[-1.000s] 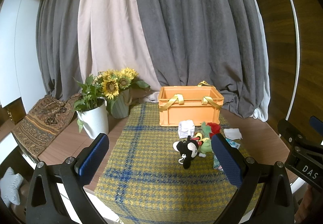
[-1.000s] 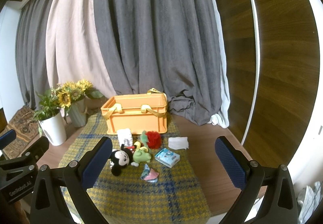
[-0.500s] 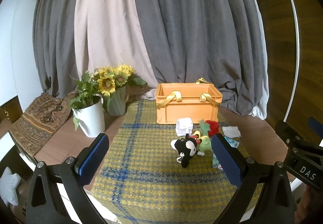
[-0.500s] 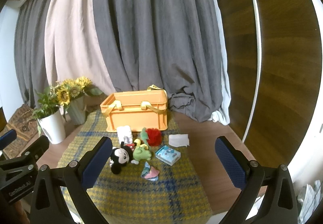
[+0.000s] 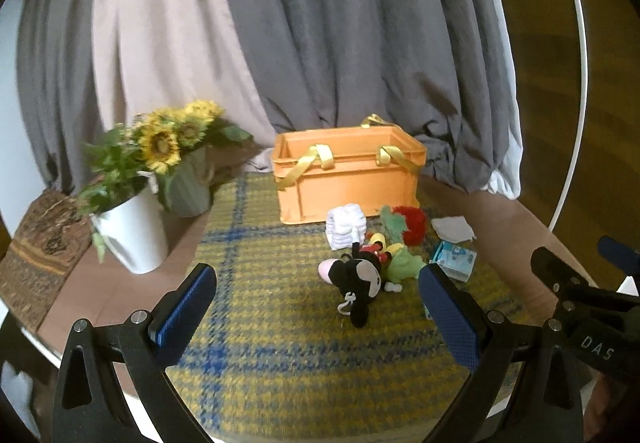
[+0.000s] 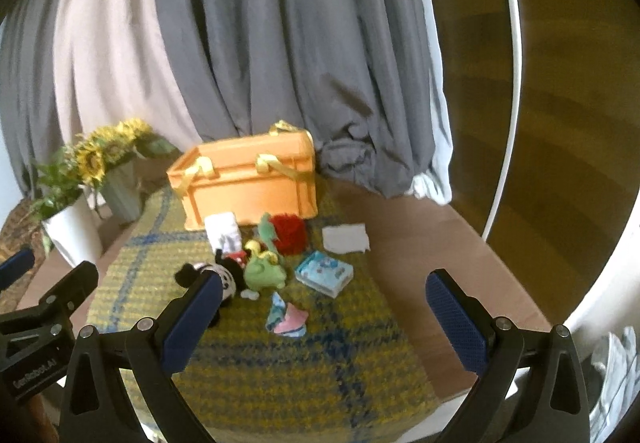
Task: Organize soft objects
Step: 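Grasp the Mickey plush with the left tool while the right tool grasps the pink-blue cloth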
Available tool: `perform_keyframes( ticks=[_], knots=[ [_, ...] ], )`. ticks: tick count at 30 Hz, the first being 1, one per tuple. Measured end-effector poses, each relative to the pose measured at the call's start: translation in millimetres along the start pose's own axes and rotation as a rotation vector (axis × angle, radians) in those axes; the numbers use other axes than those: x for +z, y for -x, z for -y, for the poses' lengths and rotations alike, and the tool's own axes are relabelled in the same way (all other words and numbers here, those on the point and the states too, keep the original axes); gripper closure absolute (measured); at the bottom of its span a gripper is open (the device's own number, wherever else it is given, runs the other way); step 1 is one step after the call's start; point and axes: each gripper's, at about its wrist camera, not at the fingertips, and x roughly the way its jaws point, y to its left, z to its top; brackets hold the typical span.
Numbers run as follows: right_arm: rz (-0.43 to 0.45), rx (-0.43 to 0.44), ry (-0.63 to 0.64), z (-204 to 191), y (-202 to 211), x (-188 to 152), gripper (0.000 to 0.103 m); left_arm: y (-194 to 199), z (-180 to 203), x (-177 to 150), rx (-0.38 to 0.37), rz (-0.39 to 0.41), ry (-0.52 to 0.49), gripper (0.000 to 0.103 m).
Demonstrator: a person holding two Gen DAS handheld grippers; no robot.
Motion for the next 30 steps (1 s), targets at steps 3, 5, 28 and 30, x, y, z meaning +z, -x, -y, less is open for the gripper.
perform_keyframes(
  ticks=[3,5,28,30],
  knots=[
    [-0.038,-0.015,-0.023,-3,-19,-6,0.0,-25,-3,0,-0.043,-0.022,-0.018,0.001],
    [-0.06,-0.023,-0.042,-5,-32,-10,0.0,-42,-3,0,-0.072,-0.041,-0.035,0.005],
    [-0.271,-0.057,-0.141,-30,-158,-65,0.023,-196,8,-34,-0.375,-0.297,-0.06,0.025],
    [-0.277,-0.051,-0.144,-32,-163,-68,0.027,-204,11,-36,-0.393,-0.316,-0.061,0.028]
  ],
)
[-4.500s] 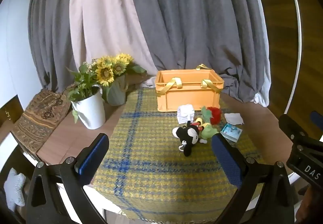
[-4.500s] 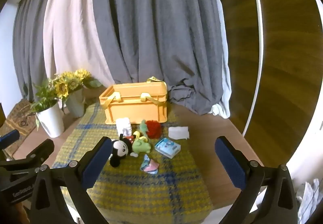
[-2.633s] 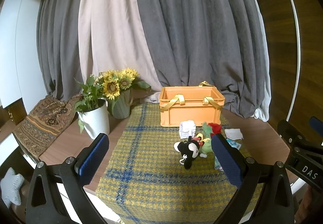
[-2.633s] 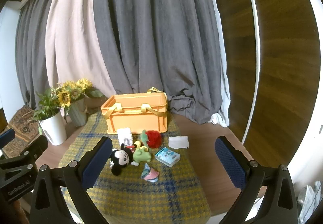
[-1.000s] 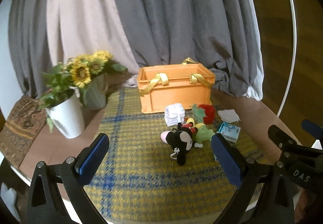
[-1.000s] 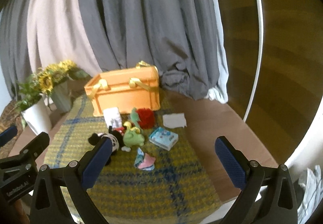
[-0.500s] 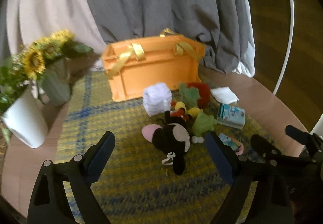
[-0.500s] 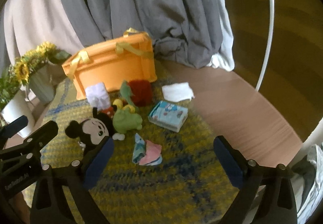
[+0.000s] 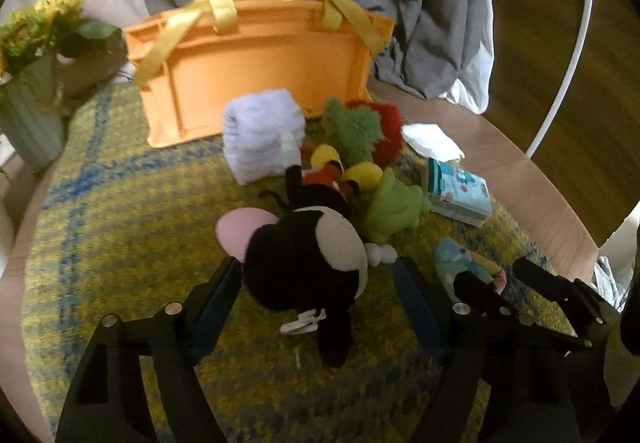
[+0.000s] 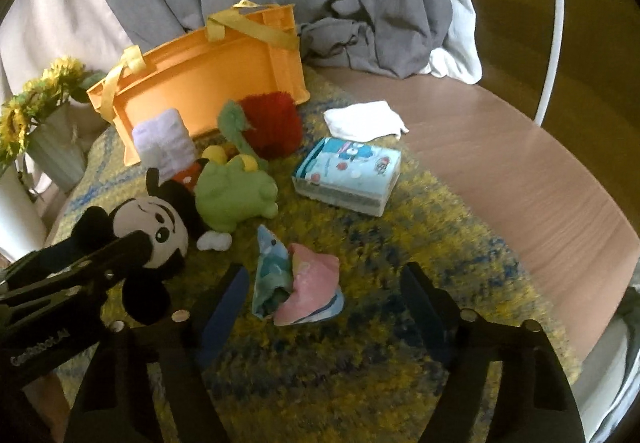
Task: Organize soft objects
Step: 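Grasp the Mickey plush with the left tool while the right tool grasps the pink-blue cloth, then carry both held items over the orange crate and open both tools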
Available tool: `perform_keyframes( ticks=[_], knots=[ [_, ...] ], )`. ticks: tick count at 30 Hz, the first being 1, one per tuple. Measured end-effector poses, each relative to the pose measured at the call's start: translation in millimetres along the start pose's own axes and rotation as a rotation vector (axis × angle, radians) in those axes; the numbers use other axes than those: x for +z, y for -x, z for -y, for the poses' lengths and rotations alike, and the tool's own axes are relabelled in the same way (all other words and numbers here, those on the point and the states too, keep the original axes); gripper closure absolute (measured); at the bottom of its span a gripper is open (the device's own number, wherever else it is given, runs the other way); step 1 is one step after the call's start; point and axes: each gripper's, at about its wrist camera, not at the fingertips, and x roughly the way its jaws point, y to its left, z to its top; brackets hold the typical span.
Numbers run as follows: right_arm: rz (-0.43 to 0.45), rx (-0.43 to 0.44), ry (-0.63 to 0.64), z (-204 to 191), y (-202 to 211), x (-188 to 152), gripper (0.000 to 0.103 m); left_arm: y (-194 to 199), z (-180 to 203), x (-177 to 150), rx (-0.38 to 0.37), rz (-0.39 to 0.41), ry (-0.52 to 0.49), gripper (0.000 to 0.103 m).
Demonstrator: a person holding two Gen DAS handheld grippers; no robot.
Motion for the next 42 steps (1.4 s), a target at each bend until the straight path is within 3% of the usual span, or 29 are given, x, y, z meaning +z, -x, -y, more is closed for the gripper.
perform_keyframes(
  ticks=[5,8,21,31,42],
  knots=[
    [-0.017,0.019,0.012,-6,-11,-2,0.044,-15,-3,3,-0.02,-0.022,0.002,0.046],
    [-0.027,0.025,0.023,-12,-15,-2,0.057,-15,-5,3,-0.023,-0.012,0.005,0.051],
    [-0.001,-0.015,0.021,-17,12,7,0.059,13,-6,2,-0.017,0.029,-0.014,0.053],
    [0.045,0.157,0.109,-16,41,53,0.059,65,5,19,0.083,0.132,0.07,0.053],
    [0.206,0.258,0.18,-27,72,115,0.059,107,7,65,0.165,0.302,0.107,0.053]
  ],
)
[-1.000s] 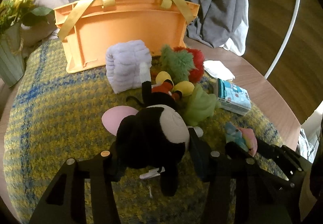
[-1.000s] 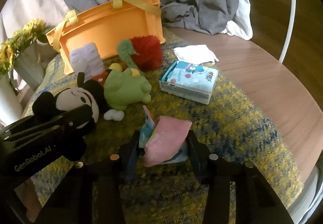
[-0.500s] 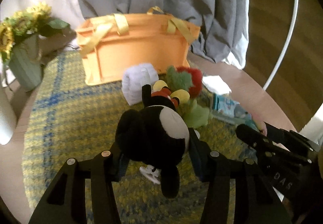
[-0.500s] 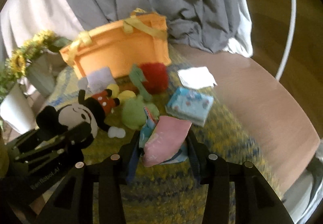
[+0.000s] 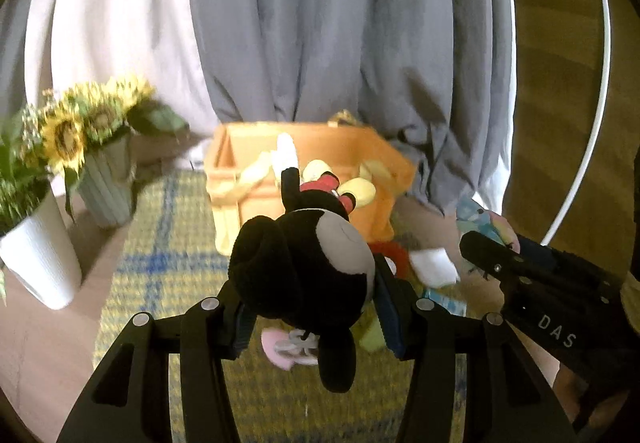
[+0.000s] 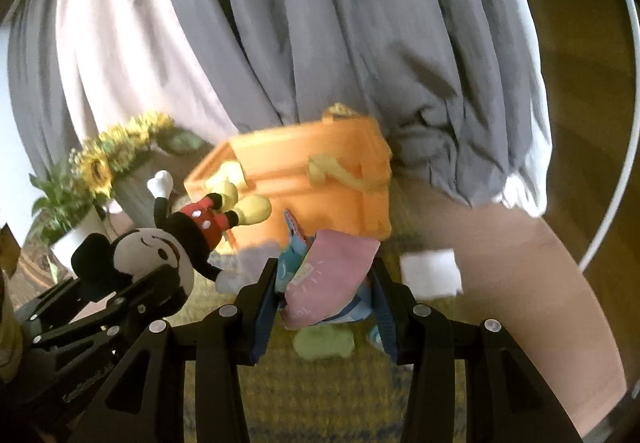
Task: Organize soft objects
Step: 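Carry both held items over the orange crate and open both tools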
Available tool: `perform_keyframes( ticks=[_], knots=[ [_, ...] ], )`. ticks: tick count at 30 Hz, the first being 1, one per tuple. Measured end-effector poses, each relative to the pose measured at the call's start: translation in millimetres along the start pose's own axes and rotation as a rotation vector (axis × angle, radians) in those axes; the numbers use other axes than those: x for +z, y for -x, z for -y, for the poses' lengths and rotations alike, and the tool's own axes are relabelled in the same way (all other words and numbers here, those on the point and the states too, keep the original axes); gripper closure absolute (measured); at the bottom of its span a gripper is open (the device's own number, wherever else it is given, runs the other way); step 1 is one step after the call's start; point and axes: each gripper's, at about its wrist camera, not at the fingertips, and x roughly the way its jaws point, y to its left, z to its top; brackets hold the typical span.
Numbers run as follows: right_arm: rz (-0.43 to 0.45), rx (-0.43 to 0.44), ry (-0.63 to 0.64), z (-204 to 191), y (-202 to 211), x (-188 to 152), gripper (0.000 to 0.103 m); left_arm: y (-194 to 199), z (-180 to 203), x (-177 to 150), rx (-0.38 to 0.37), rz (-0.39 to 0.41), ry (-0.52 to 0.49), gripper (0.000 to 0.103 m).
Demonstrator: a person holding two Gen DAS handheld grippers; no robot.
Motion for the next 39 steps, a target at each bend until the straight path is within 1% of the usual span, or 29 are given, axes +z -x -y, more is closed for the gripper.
perform_keyframes(
  ticks=[8,13,16,21,22,27,30,35,39],
  knots=[
    [0.079,0.027,-0.011,0,-1,32,0.059,-2,0,38,0.017,0.088,-0.01,0.053],
    [0.117,0.039,-0.016,-1,-7,49,0.059,-8,-2,52,0.03,0.129,-0.021,0.053],
    [0.145,0.039,-0.005,-2,-15,60,0.059,-15,-5,61,0.045,0.146,-0.029,0.053],
    [0.16,0.05,-0.007,-5,-33,81,0.059,-32,-12,79,0.054,0.167,-0.047,0.053],
    [0.162,0.072,0.003,-5,-37,84,0.059,-37,-14,84,0.055,0.17,-0.053,0.053],
    [0.173,0.065,0.025,-11,-62,107,0.058,-62,-25,102,0.064,0.169,-0.068,0.053],
    [0.166,0.065,0.03,-13,-79,118,0.058,-80,-31,111,0.051,0.16,-0.095,0.053],
    [0.142,0.051,0.035,-15,-112,134,0.058,-111,-37,121,0.032,0.126,-0.14,0.052],
    [0.121,0.039,0.036,-16,-137,142,0.058,-142,-44,127,0.014,0.086,-0.152,0.052]
  ],
)
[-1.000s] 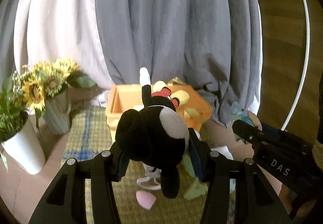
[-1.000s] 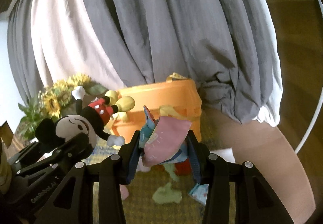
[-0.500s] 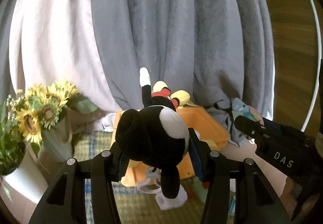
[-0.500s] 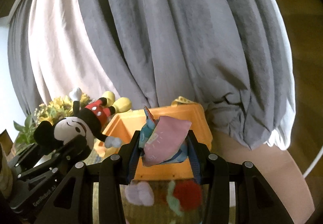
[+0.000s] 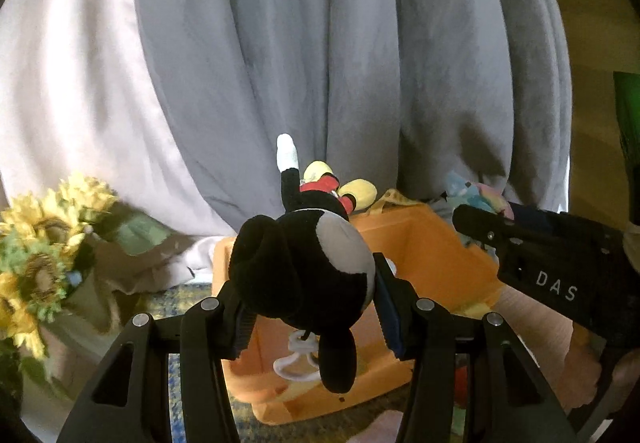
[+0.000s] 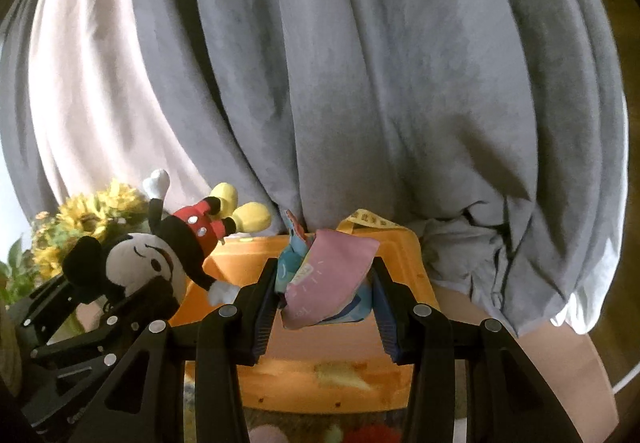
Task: Organize soft objects
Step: 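Carry both held items over the orange crate and open both tools, then withdraw both tools from the crate toward the remaining items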
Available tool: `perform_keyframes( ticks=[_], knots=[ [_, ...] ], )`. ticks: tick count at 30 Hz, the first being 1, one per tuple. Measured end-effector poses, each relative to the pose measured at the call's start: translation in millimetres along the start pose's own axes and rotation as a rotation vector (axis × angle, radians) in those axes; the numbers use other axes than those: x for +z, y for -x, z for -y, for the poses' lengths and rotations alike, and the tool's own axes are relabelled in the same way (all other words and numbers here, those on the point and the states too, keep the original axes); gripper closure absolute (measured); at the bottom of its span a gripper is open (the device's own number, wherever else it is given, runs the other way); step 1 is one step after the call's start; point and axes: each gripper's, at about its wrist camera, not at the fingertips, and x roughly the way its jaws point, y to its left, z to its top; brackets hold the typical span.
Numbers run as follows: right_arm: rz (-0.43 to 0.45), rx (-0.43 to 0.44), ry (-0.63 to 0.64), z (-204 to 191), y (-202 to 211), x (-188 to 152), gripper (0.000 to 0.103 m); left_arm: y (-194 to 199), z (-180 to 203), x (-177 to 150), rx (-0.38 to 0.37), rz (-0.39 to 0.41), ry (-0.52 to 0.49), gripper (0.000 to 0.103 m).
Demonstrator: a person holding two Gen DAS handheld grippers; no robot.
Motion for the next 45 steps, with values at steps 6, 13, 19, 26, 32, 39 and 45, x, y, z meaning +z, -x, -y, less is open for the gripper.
perform_keyframes(
  ticks=[6,13,19,26,32,39,45],
  knots=[
    [-0.062,-0.023,0.004,4,-41,0,0.058,-44,-11,-4,-0.027,-0.081,0.006,0.052],
    [-0.156,-0.034,-0.017,14,-82,-9,0.058,-81,-14,-11,-0.026,-0.164,-0.012,0.052],
    [-0.195,-0.047,-0.041,19,-97,-14,0.019,-84,-13,-13,-0.005,-0.16,-0.004,0.03],
    [-0.185,-0.081,-0.049,24,-85,-10,0.019,-57,-12,-8,0.05,-0.126,0.004,0.016],
    [-0.138,-0.101,-0.035,22,-51,-7,0.018,-15,-5,-6,0.12,-0.07,0.017,0.011],
    [-0.055,-0.131,-0.026,20,1,-8,0.013,36,4,-14,0.165,-0.021,0.03,0.009],
    [0.016,-0.192,-0.004,20,46,-17,0.009,75,14,-26,0.201,0.002,0.047,0.008]
  ],
)
